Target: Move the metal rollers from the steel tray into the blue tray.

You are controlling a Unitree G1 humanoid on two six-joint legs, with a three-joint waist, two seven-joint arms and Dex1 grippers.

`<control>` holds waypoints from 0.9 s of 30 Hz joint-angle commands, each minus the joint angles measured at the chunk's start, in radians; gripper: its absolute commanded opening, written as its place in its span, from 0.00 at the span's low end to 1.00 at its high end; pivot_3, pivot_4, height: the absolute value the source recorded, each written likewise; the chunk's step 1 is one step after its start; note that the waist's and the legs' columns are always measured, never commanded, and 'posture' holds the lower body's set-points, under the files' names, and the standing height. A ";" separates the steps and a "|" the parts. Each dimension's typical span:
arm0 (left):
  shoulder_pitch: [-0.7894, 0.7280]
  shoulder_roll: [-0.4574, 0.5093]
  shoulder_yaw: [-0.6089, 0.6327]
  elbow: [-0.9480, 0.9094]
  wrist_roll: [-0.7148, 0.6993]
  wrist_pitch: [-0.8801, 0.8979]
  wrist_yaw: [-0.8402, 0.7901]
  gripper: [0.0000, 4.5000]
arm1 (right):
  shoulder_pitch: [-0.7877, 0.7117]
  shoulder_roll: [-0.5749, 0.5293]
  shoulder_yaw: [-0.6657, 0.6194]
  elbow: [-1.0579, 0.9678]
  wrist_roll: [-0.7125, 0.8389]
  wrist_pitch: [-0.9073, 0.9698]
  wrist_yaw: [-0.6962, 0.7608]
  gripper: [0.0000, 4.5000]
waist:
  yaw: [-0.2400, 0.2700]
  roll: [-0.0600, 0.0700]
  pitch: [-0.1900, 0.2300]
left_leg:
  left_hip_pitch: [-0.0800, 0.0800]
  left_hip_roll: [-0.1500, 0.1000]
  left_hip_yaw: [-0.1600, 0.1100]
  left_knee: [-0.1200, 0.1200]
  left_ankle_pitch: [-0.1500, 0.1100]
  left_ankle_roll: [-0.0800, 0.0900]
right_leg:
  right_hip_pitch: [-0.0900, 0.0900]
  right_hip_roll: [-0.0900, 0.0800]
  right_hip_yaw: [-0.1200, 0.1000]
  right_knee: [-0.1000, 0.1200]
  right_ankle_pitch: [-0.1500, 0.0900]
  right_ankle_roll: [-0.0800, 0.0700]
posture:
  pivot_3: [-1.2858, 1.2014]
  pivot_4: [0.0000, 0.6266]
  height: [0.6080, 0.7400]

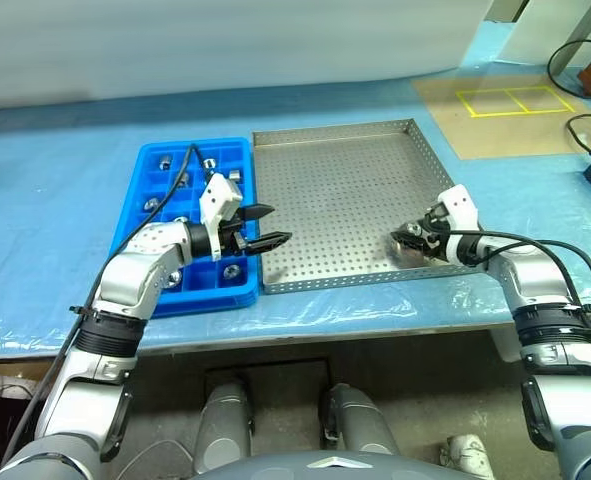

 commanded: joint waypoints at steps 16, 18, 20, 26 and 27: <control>-0.008 0.041 0.051 -0.062 -0.028 0.009 -0.010 0.84 | -0.014 0.021 -0.008 -0.048 0.026 -0.021 0.048 0.37 | 0.000 0.000 0.000 | 0.000 0.000 0.000 -0.001 0.000 0.000 | 0.000 0.000 0.000 0.000 0.000 0.000 | 0.44 0.24 1.00; 0.000 0.063 0.067 -0.077 -0.033 0.006 -0.020 0.84 | -0.029 0.025 0.008 -0.068 0.016 -0.012 0.042 0.37 | 0.000 0.000 0.000 | 0.000 0.000 0.000 -0.001 0.000 0.000 | -0.001 0.000 0.000 0.000 0.000 0.000 | 0.44 0.24 1.00; 0.004 0.090 0.082 -0.089 -0.028 0.004 -0.020 0.84 | -0.048 0.038 0.020 -0.112 0.026 0.001 0.056 0.37 | 0.000 0.000 0.000 | 0.000 0.000 0.000 -0.001 0.000 0.000 | -0.001 0.000 0.000 0.000 0.000 0.000 | 0.45 0.24 1.00; 0.035 0.142 0.171 -0.172 -0.064 0.048 0.037 0.84 | -0.142 0.144 0.095 -0.232 0.070 0.038 0.118 0.37 | -0.001 0.001 0.001 | 0.000 0.002 0.000 -0.003 0.001 -0.001 | -0.003 0.001 0.000 0.000 0.000 0.000 | 0.50 0.24 1.00; 0.053 0.152 0.183 -0.194 -0.064 0.055 0.045 0.84 | -0.163 0.167 0.112 -0.233 0.074 0.037 0.128 0.37 | 0.000 0.001 0.001 | 0.000 0.002 0.000 -0.004 0.001 -0.002 | -0.004 0.001 0.000 0.000 0.000 0.000 | 0.51 0.24 1.00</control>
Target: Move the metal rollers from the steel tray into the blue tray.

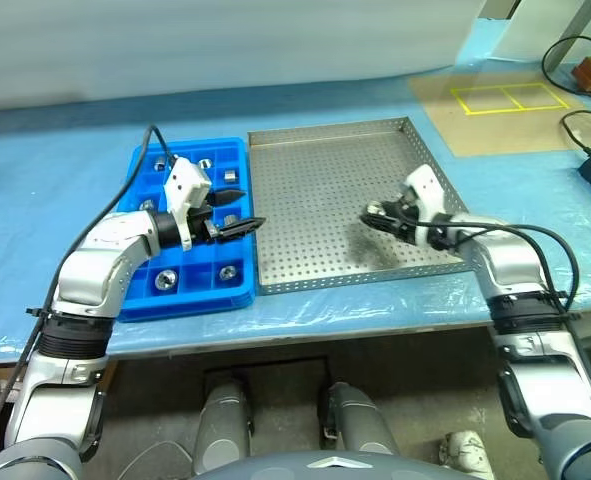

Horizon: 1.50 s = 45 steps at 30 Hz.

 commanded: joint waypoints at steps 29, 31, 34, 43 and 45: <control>0.570 0.099 0.552 -0.657 -0.239 0.236 0.409 0.84 | -0.310 0.488 0.250 0.383 -0.074 -0.261 0.161 0.37 | 0.199 -0.001 0.001 | -0.007 -0.002 -0.003 -0.009 0.001 -0.003 | -0.009 -0.001 -0.001 -0.002 -0.005 0.007 | 0.68 0.24 1.00; 0.561 0.098 0.539 -0.654 -0.246 0.230 0.417 0.84 | -0.321 0.492 0.244 0.424 -0.087 -0.281 0.148 0.37 | 0.198 -0.001 0.001 | -0.007 -0.002 -0.003 -0.010 0.002 -0.005 | -0.010 -0.001 -0.001 -0.002 -0.005 0.007 | 0.67 0.24 1.00; 0.546 0.103 0.508 -0.631 -0.240 0.221 0.418 0.84 | -0.332 0.485 0.232 0.446 -0.091 -0.293 0.144 0.37 | 0.193 -0.002 0.001 | -0.007 -0.002 -0.003 -0.014 0.003 -0.006 | -0.013 -0.001 0.000 -0.002 -0.005 0.006 | 0.66 0.24 1.00; 0.463 0.116 0.417 -0.571 -0.236 0.208 0.401 0.84 | -0.284 0.483 0.213 0.417 -0.091 -0.281 0.088 0.60 | 0.181 -0.002 0.000 | -0.009 -0.002 -0.003 -0.016 0.005 -0.009 | -0.016 0.000 0.000 -0.002 -0.002 0.000 | 0.64 0.24 1.00; 0.429 0.121 0.382 -0.538 -0.228 0.203 0.387 0.84 | -0.287 0.477 0.204 0.399 -0.086 -0.249 0.081 0.73 | 0.179 -0.002 0.000 | -0.009 -0.002 -0.003 -0.016 0.005 -0.009 | -0.016 0.000 0.000 -0.001 -0.002 0.000 | 0.62 0.24 1.00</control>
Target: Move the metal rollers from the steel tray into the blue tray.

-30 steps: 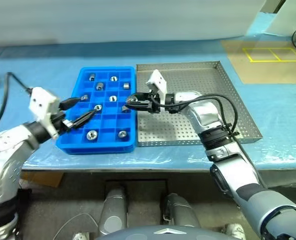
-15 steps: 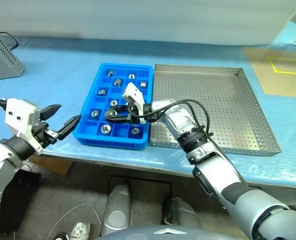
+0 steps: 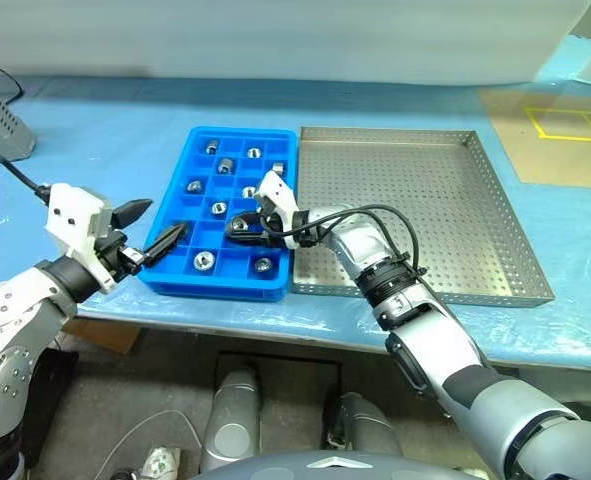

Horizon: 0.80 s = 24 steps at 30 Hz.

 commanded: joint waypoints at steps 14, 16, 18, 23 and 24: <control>-0.355 -0.037 -0.329 0.351 0.167 -0.163 -0.132 0.84 | 0.155 -0.237 -0.189 -0.592 0.123 0.295 -0.088 0.73 | -0.050 -0.002 -0.001 | 0.001 -0.001 0.000 0.001 0.006 -0.008 | 0.003 0.000 0.001 0.002 0.003 0.004 | 0.50 0.24 1.00; -0.404 -0.063 -0.374 0.412 0.195 -0.202 -0.167 0.84 | 0.196 -0.260 -0.234 -0.648 0.134 0.326 -0.143 0.73 | -0.064 -0.002 -0.001 | 0.002 -0.001 0.000 0.002 0.006 -0.008 | 0.004 0.000 0.001 0.002 0.003 0.005 | 0.49 0.24 1.00; -0.460 -0.102 -0.421 0.491 0.236 -0.247 -0.183 0.84 | 0.244 -0.265 -0.260 -0.682 0.119 0.352 -0.220 0.73 | -0.082 -0.003 -0.002 | 0.003 -0.001 0.000 0.002 0.006 -0.008 | 0.005 0.000 0.001 0.002 0.003 0.005 | 0.47 0.24 1.00; -0.572 -0.194 -0.538 0.685 0.374 -0.379 -0.208 0.84 | 0.360 -0.284 -0.275 -0.794 0.106 0.390 -0.321 0.73 | -0.125 -0.003 -0.002 | 0.005 -0.001 0.000 0.003 0.006 -0.008 | 0.008 0.000 0.001 0.002 0.003 0.003 | 0.45 0.24 1.00; -0.584 -0.202 -0.550 0.704 0.384 -0.406 -0.232 0.84 | 0.377 -0.290 -0.275 -0.815 0.104 0.395 -0.335 0.73 | -0.133 -0.003 -0.002 | 0.005 -0.002 0.000 0.003 0.006 -0.008 | 0.008 0.000 0.001 0.002 0.003 0.003 | 0.44 0.24 1.00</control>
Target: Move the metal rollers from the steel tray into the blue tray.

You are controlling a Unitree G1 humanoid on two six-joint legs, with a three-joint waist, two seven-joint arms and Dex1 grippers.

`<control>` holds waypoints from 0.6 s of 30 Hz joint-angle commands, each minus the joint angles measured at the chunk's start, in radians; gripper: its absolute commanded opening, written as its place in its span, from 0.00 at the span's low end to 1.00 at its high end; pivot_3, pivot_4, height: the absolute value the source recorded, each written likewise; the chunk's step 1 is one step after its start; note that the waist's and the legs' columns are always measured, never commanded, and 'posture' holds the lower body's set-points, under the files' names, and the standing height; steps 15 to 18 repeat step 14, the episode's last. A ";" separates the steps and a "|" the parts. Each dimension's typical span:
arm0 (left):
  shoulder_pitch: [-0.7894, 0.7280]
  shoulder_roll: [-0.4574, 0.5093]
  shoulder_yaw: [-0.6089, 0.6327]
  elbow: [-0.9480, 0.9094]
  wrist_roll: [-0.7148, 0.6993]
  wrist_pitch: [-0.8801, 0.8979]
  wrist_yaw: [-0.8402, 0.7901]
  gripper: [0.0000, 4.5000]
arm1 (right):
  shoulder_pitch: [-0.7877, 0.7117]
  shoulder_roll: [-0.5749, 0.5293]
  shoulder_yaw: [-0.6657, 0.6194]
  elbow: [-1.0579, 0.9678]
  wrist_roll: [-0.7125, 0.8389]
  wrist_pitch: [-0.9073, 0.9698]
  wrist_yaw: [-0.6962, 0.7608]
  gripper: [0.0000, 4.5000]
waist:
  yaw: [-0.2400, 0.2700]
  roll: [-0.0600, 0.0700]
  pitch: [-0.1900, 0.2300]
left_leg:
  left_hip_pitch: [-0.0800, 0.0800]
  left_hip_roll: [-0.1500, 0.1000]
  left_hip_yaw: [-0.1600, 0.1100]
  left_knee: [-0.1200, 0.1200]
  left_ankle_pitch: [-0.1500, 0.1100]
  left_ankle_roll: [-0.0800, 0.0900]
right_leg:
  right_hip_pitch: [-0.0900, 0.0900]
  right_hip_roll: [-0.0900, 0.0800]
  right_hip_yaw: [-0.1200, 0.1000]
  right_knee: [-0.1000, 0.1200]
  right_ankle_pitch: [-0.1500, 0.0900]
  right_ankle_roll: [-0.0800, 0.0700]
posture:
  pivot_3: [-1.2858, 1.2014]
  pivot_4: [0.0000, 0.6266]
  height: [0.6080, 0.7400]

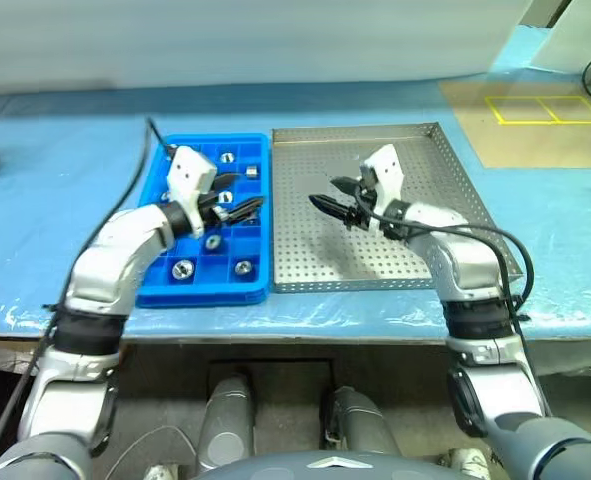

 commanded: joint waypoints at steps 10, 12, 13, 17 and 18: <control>-0.053 -0.062 -0.021 0.117 0.070 -0.122 -0.085 0.84 | 0.045 0.015 -0.083 -0.108 0.006 -0.010 -0.214 0.73 | -0.040 0.000 0.000 | 0.001 0.001 0.000 0.001 -0.001 0.002 | 0.001 0.000 0.000 0.000 -0.001 -0.003 | 0.44 0.24 1.00; -0.047 -0.063 -0.008 0.109 0.066 -0.115 -0.073 0.84 | 0.040 -0.006 -0.075 -0.088 0.002 -0.019 -0.202 0.73 | -0.036 0.000 0.000 | 0.001 0.001 0.001 0.003 -0.002 0.003 | 0.002 0.000 0.000 0.000 -0.001 -0.003 | 0.45 0.24 1.00; -0.044 -0.064 0.001 0.100 0.064 -0.113 -0.064 0.84 | 0.035 -0.021 -0.071 -0.080 0.004 -0.026 -0.185 0.73 | -0.034 0.000 0.000 | 0.001 0.001 0.001 0.003 -0.002 0.004 | 0.002 0.000 0.000 0.000 -0.001 -0.003 | 0.46 0.24 1.00; -0.041 -0.065 0.006 0.093 0.063 -0.112 -0.058 0.84 | 0.032 -0.032 -0.069 -0.074 0.007 -0.031 -0.172 0.73 | -0.034 0.000 0.000 | 0.001 0.001 0.000 0.004 -0.002 0.004 | 0.002 0.000 0.000 0.000 -0.001 -0.003 | 0.46 0.24 1.00; -0.041 -0.065 0.006 0.093 0.063 -0.112 -0.058 0.84 | 0.032 -0.032 -0.069 -0.074 0.007 -0.031 -0.172 0.73 | -0.034 0.000 0.000 | 0.001 0.001 0.000 0.004 -0.002 0.004 | 0.002 0.000 0.000 0.000 -0.001 -0.003 | 0.46 0.24 1.00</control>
